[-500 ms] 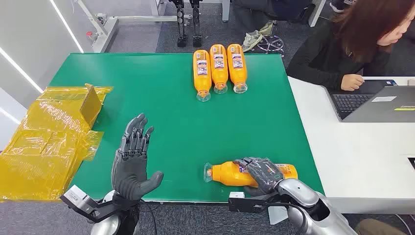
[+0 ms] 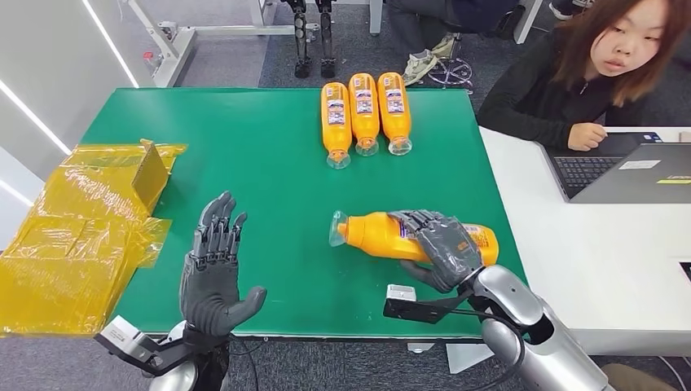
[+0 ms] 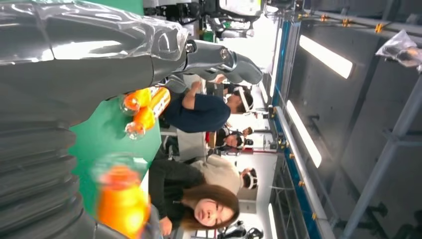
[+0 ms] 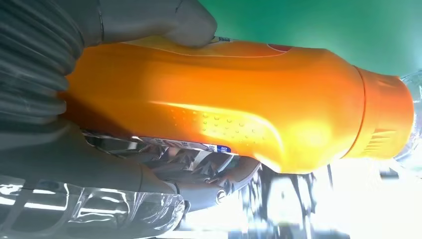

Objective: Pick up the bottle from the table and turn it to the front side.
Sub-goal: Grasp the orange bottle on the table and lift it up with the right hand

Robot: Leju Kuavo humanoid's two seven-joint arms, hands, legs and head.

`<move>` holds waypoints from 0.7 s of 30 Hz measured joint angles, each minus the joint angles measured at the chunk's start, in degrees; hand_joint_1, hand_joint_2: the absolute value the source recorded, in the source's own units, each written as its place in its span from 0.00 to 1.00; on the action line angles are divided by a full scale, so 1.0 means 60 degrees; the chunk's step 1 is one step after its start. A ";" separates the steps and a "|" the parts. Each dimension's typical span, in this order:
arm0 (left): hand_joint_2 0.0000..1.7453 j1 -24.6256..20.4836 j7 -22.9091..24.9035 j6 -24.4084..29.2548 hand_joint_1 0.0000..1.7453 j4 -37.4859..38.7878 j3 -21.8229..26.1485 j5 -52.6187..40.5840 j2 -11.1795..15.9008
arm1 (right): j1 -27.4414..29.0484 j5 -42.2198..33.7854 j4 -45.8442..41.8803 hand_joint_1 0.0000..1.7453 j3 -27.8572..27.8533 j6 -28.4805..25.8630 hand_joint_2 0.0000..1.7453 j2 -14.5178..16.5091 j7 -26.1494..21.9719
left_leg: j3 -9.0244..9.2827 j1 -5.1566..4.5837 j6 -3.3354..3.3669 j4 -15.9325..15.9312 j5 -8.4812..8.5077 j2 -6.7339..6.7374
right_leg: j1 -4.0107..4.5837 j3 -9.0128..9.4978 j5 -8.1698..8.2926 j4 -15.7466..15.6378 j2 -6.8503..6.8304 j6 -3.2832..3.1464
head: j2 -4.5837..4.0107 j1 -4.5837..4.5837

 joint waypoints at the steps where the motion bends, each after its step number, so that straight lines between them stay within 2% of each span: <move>1: 1.00 0.0021 -0.0040 0.0047 0.00 0.0000 0.0006 0.0004 0.0001 | 0.0030 0.0023 -0.0090 1.00 -0.0047 -0.0230 1.00 0.0018 -0.0068 | -0.0001 0.0000 0.0000 0.0000 0.0000 -0.0001 | 0.0000 -0.0001 -0.0001 0.0000 -0.0001 0.0000 | 0.0001 0.0001; 7: 1.00 0.0082 -0.0113 0.0166 0.00 0.0000 0.0006 0.0027 -0.0025 | 0.0782 0.0582 -0.0857 1.00 -0.0283 -0.1601 1.00 0.0401 -0.0198 | -0.0004 0.0001 -0.0008 -0.0003 -0.0006 -0.0001 | 0.0001 -0.0006 -0.0006 0.0000 -0.0002 -0.0005 | 0.0001 0.0002; 11: 1.00 0.0080 -0.0076 0.0202 0.00 0.0000 0.0005 0.0012 -0.0045 | 0.1267 0.0739 -0.1208 1.00 -0.0292 -0.1755 1.00 0.0583 -0.0123 | -0.0004 0.0001 -0.0008 -0.0004 -0.0007 0.0001 | 0.0001 -0.0007 -0.0009 0.0000 0.0000 -0.0009 | 0.0001 0.0002; 21: 1.00 0.0042 -0.0072 0.0162 0.00 0.0008 0.0002 0.0036 -0.0050 | 0.1682 0.0745 -0.1472 1.00 -0.0402 -0.1965 1.00 0.0765 -0.0273 | -0.0001 0.0001 -0.0008 -0.0001 -0.0006 -0.0002 | 0.0000 -0.0008 -0.0009 -0.0001 -0.0003 -0.0010 | 0.0001 0.0001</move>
